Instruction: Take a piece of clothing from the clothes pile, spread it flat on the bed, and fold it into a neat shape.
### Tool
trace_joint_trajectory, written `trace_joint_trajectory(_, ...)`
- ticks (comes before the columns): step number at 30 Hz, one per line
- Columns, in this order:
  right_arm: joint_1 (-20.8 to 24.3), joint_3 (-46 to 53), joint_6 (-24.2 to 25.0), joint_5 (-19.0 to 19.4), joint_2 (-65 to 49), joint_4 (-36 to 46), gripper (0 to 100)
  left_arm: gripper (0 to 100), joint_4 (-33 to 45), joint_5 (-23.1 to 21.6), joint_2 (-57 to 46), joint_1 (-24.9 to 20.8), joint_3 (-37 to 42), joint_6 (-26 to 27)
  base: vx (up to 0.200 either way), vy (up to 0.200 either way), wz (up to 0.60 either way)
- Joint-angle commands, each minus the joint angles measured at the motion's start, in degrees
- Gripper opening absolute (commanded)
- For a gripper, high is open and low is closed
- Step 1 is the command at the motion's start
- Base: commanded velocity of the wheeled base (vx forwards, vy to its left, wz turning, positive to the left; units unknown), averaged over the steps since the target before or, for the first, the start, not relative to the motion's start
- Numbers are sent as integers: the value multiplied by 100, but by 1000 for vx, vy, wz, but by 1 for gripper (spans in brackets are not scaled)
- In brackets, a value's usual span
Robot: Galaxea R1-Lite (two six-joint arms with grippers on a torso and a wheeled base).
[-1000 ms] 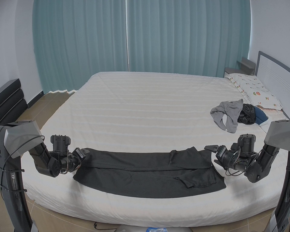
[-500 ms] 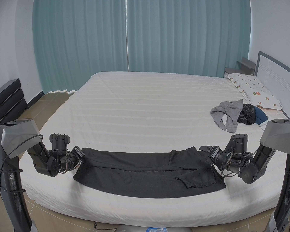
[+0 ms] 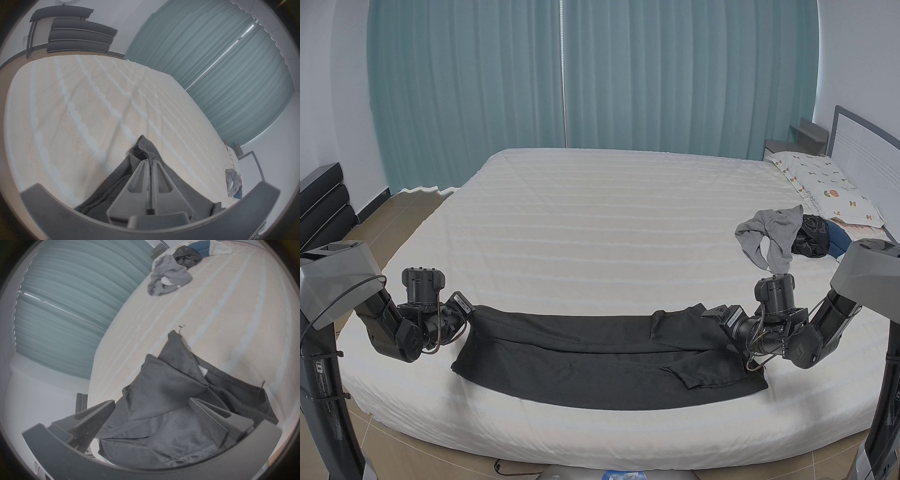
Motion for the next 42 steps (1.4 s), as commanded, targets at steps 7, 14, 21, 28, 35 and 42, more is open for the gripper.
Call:
trace_joint_trajectory(7,-78,-420,17,-9,462,59,100,0,-9,7,-17,-8,-13,-20,0,0,0)
trace_joint_trajectory(14,-131,-534,26,-62,533,244,100,0,-18,7,-17,-8,-13,-20,0,0,0)
trace_joint_trajectory(21,-140,-394,17,-229,234,270,100,0,-9,7,-8,1,-13,-20,0,0,0)
trace_joint_trajectory(28,-113,-218,9,-229,243,279,100,0,-9,7,-8,1,-13,-20,0,0,0)
trace_joint_trajectory(35,-96,-218,0,-229,295,481,100,0,-9,7,-8,1,-13,-20,0,0,0)
trace_joint_trajectory(42,-104,-262,9,-220,331,507,100,0,-9,7,1,1,-4,-20,0,0,0)
